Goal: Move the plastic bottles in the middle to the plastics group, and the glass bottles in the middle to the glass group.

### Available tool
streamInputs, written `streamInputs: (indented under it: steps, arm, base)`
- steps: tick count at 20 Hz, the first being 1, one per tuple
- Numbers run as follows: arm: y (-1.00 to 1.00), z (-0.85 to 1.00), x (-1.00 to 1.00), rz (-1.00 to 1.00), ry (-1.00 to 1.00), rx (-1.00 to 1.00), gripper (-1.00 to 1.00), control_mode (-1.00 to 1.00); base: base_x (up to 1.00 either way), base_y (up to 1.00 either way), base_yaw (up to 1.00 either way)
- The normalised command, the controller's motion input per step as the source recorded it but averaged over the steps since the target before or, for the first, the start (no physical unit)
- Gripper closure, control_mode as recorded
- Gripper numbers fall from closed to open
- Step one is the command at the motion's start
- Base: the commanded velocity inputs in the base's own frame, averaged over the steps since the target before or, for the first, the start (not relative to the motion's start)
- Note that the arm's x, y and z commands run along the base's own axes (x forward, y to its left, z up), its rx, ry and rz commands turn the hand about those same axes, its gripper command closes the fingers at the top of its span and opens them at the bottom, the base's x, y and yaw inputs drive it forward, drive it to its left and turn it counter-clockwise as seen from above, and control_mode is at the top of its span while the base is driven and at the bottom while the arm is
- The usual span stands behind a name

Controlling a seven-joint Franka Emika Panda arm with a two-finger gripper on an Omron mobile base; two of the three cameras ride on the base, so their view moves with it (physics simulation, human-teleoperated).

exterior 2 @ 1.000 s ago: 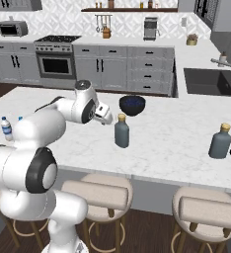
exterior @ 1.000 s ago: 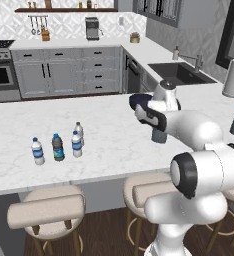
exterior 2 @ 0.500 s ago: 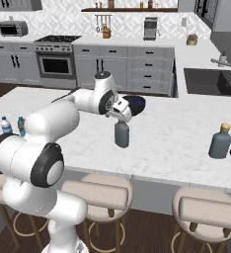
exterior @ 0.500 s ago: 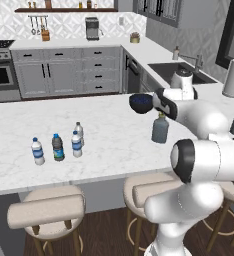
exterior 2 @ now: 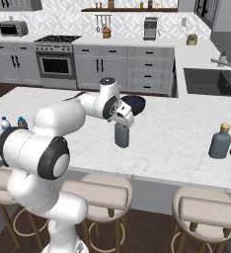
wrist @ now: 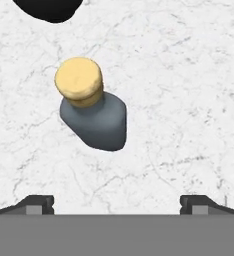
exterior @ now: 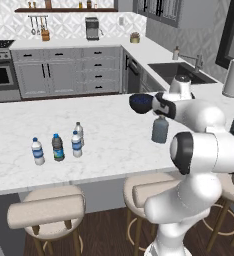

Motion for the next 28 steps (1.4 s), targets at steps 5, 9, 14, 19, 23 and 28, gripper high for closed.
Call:
streamInputs:
  steps: [5, 9, 14, 19, 23, 28]
  arm:
    - [0.00, -0.08, 0.24, 0.07, 0.00, 0.00, -1.00, -1.00]
    - [0.00, 0.00, 0.32, 0.08, -0.01, -0.02, -1.00, -1.00]
    - [0.00, 0.00, 0.46, 0.15, 0.00, 0.00, -1.00, -1.00]
    - [-0.01, 0.00, 0.16, 0.12, 0.00, 0.00, -1.00, -1.00]
    - [0.00, -0.03, 0.00, 0.12, 0.00, 0.00, -1.00, -1.00]
    - [0.00, -0.14, 0.03, 0.10, 0.02, 0.00, -1.00, -1.00]
  base:
    - [0.00, 0.00, 0.00]
    - [0.00, 0.00, 0.00]
    - [0.00, 0.00, 0.00]
    - [0.00, 0.00, 0.00]
    - [0.00, 0.00, 0.00]
    - [0.00, 0.00, 0.00]
